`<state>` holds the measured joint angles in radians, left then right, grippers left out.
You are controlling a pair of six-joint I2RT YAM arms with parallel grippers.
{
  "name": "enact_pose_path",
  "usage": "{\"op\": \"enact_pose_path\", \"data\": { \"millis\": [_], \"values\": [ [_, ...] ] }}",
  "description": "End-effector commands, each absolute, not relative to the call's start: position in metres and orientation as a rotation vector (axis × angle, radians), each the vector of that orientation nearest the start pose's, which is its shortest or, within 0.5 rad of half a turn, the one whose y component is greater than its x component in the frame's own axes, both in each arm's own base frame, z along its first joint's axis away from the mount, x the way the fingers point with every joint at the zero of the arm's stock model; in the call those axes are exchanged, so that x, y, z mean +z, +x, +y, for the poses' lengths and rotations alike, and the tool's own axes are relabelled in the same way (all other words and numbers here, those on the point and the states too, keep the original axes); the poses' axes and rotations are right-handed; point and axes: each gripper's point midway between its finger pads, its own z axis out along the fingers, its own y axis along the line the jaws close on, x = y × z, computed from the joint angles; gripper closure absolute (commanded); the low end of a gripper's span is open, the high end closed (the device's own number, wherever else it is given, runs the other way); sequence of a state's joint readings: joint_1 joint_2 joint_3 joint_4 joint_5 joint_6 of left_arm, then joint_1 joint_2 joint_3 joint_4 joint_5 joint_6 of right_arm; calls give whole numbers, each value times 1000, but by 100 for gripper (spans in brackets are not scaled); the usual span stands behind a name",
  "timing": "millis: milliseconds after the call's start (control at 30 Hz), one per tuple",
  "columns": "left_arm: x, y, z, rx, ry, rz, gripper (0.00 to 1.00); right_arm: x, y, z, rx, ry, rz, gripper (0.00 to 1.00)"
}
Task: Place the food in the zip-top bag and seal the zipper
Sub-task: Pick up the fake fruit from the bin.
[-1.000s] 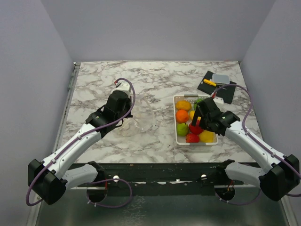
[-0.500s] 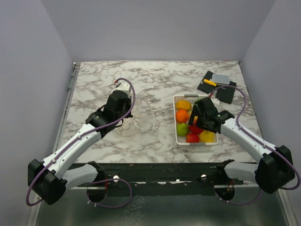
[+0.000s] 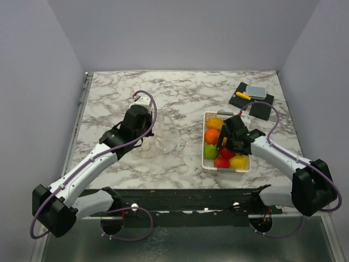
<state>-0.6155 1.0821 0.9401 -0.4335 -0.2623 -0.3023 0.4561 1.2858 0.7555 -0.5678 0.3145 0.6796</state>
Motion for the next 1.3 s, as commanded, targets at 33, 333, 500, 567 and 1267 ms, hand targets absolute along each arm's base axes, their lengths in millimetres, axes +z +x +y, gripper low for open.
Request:
{"op": "enact_pose_path", "data": {
  "millis": [33, 333, 500, 567, 1267],
  "values": [
    [208, 292, -161, -251, 168, 2102, 100, 44, 250, 92, -19, 379, 2591, 8],
    [208, 292, -161, -251, 171, 2102, 100, 52, 248, 95, 23, 372, 2578, 41],
    [207, 292, -161, -250, 170, 2103, 100, 61, 248, 94, 36, 371, 2561, 60],
    [207, 292, -161, -250, 171, 2103, 100, 66, 248, 93, 32, 376, 2548, 66],
    [207, 292, -163, -257, 176, 2106, 100, 186, 274, 111, 238, 281, 2314, 80]
  ]
}}
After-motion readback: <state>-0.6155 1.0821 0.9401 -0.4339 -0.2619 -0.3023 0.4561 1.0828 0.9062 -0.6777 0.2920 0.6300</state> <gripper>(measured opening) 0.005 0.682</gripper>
